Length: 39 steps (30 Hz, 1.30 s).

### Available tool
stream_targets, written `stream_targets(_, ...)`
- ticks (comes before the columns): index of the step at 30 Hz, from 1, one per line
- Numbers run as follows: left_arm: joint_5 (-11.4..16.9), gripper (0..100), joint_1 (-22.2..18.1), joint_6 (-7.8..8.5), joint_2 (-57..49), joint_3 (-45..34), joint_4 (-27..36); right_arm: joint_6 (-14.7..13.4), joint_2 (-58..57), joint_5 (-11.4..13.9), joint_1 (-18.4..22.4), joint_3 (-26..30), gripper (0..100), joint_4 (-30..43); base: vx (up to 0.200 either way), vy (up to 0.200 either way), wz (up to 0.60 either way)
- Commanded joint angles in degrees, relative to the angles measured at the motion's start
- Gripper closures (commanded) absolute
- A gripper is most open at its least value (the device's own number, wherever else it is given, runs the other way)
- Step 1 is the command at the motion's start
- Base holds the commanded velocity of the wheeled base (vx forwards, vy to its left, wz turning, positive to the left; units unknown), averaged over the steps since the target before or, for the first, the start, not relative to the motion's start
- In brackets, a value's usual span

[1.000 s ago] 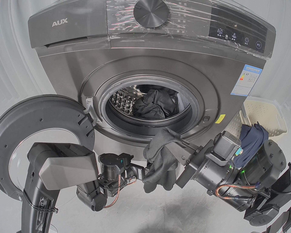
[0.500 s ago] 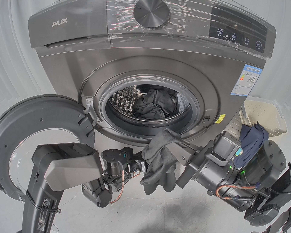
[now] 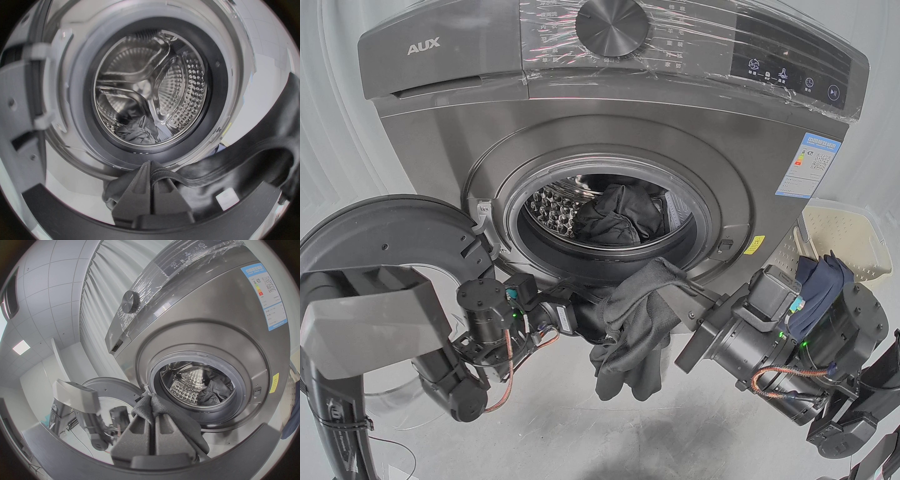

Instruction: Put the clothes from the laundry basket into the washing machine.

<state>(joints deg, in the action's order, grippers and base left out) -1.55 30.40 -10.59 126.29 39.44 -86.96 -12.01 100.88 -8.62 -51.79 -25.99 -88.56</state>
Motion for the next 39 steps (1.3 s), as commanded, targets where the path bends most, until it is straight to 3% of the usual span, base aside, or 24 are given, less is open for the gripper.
stream_targets(1,0.1,100,0.4,0.05,-12.8,-10.5,-0.6,0.0,-0.7,-0.1,1.8,1.0,100,0.1,0.0,0.0,0.0)
stream_targets(17,0.6,100,4.0,-0.57,-23.3,-17.6,-1.6,0.0,-0.3,0.0,4.1,2.0,100,0.1,0.0,0.0,0.0)
stream_targets(24,0.8,100,3.3,-4.52,-32.4,-17.6,-0.7,0.4,1.3,0.6,6.1,1.9,100,0.1,0.0,0.0,0.0)
stream_targets(33,0.9,100,3.3,-4.61,-34.4,-16.8,0.3,1.0,3.9,0.8,6.3,2.0,100,0.1,0.0,0.0,0.0)
stream_targets(34,1.0,100,3.3,-4.61,-34.5,-16.8,0.3,1.1,4.2,0.8,6.4,2.0,0,0.1,0.0,0.0,0.0)
stream_targets(39,1.0,100,3.3,-4.61,-34.7,-16.1,0.4,1.1,7.8,0.8,9.7,2.8,0,0.3,0.0,0.0,0.0)
